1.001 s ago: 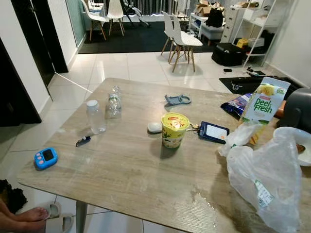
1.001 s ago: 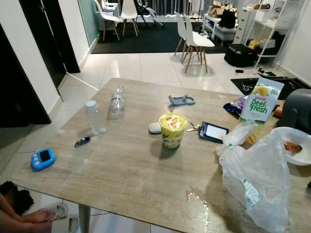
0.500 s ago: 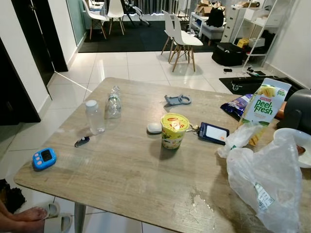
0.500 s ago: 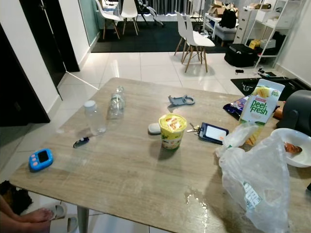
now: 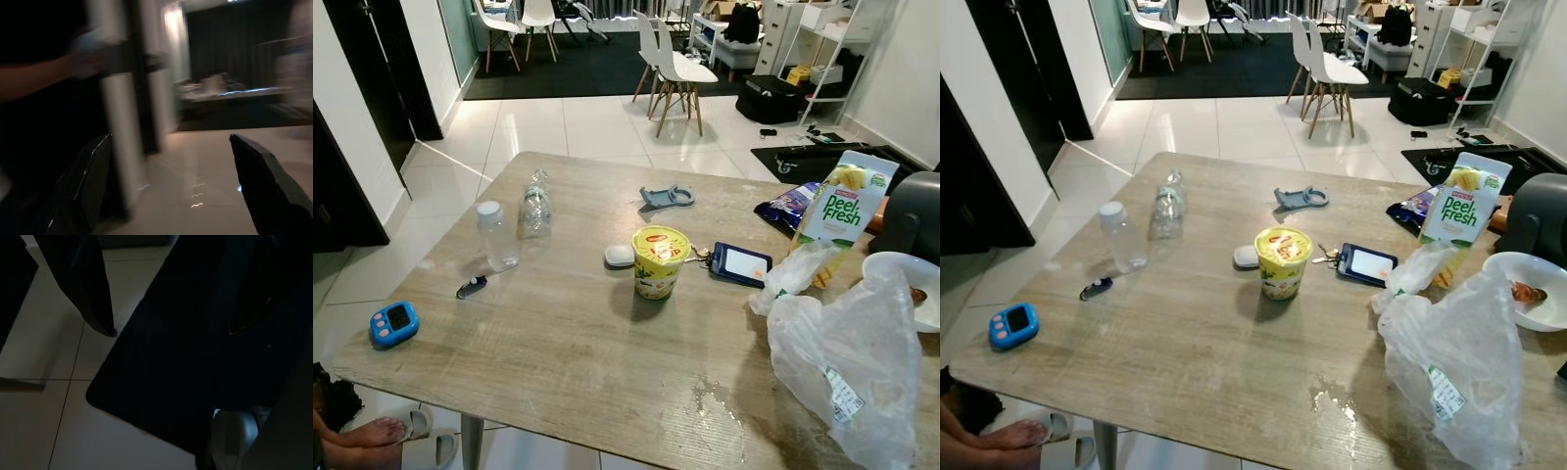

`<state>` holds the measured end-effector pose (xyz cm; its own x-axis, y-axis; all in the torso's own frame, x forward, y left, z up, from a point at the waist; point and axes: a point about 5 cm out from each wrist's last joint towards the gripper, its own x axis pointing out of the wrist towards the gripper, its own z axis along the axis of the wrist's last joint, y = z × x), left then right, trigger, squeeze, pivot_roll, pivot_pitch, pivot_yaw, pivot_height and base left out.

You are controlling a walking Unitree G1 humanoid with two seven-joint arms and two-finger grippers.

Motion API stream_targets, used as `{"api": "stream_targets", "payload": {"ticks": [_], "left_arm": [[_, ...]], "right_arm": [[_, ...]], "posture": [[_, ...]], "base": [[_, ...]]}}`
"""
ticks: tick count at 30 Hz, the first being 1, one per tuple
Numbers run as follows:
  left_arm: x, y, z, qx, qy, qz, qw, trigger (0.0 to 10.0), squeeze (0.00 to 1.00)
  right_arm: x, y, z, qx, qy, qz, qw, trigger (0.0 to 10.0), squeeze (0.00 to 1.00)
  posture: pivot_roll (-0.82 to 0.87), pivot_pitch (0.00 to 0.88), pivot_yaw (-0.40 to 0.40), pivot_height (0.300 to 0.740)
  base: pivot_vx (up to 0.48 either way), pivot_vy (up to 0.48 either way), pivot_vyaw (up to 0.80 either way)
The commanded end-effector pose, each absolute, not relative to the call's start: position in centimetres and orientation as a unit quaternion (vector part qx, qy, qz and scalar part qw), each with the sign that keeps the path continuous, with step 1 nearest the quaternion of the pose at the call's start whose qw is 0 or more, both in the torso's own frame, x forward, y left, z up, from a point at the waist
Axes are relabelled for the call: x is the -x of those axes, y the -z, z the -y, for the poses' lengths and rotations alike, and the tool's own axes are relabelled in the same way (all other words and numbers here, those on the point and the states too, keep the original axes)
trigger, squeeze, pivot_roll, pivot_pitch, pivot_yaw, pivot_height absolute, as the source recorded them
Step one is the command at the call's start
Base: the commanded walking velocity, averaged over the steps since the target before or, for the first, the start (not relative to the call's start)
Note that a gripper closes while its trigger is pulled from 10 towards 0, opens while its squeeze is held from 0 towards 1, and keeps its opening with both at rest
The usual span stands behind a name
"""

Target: Restocking fridge

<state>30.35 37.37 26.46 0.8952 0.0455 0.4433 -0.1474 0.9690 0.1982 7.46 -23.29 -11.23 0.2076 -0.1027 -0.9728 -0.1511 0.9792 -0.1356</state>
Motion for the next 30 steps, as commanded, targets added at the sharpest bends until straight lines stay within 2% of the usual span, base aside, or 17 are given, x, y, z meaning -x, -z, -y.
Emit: {"api": "stream_targets", "payload": {"ticks": [1, 3, 4, 6, 12, 17, 19, 24, 30], "left_arm": [[-31.7, -26.2, -34.0, -0.107, 0.062, 0.217, 0.968, 10.0, 0.00], [-32.1, -26.1, -32.0, -0.112, 0.128, 0.212, 0.962, 10.0, 0.00], [-32.1, -26.1, -32.0, -0.112, 0.128, 0.212, 0.962, 10.0, 0.00], [-32.3, -25.7, -30.4, -0.099, 0.190, 0.200, 0.956, 10.0, 0.00], [-33.2, -24.0, -28.1, -0.121, 0.265, 0.146, 0.946, 10.0, 0.00], [-33.4, -23.4, -27.4, -0.137, 0.280, 0.130, 0.941, 10.0, 0.00], [-34.2, -22.8, -26.0, -0.167, 0.295, 0.111, 0.934, 10.0, 0.00], [-35.8, -21.7, -24.8, -0.206, 0.273, 0.075, 0.937, 10.0, 0.00], [-36.6, -21.4, -24.4, -0.211, 0.253, 0.065, 0.942, 10.0, 0.00]], "right_arm": [[-7.7, 11.2, 23.4, 0.094, -0.010, -0.626, 0.774, 10.0, 0.00], [-7.7, 11.2, 23.4, 0.094, -0.010, -0.626, 0.774, 10.0, 0.00], [-7.7, 11.2, 23.4, 0.094, -0.010, -0.626, 0.774, 10.0, 0.00], [-7.7, 11.2, 23.3, 0.094, -0.011, -0.626, 0.774, 10.0, 0.00], [-7.7, 11.2, 23.2, 0.093, -0.011, -0.627, 0.774, 10.0, 0.00], [-7.7, 11.2, 23.2, 0.093, -0.012, -0.627, 0.773, 10.0, 0.00], [-7.6, 11.2, 23.1, 0.092, -0.013, -0.628, 0.773, 10.0, 0.00], [-7.4, 11.3, 23.1, 0.092, -0.012, -0.629, 0.772, 10.0, 0.00], [-7.2, 11.3, 23.1, 0.092, -0.011, -0.630, 0.771, 10.0, 0.00]], "posture": [[0.10, 0.000, 0.002, 0.740], [0.10, 0.000, 0.002, 0.740], [0.10, 0.000, 0.002, 0.740], [0.10, 0.000, 0.002, 0.740], [0.10, 0.000, 0.004, 0.740], [0.10, 0.000, 0.004, 0.740], [0.09, 0.000, 0.005, 0.740], [0.08, 0.000, 0.008, 0.740], [0.07, 0.000, 0.011, 0.740]], "base": [[0.000, 0.000, 0.00], [0.000, 0.000, 0.00], [0.000, 0.000, 0.00], [0.000, 0.000, 0.00], [0.000, 0.000, 0.00], [0.000, 0.000, 0.00], [0.000, 0.000, 0.00], [0.000, 0.000, 0.00], [0.000, 0.000, 0.00]]}}
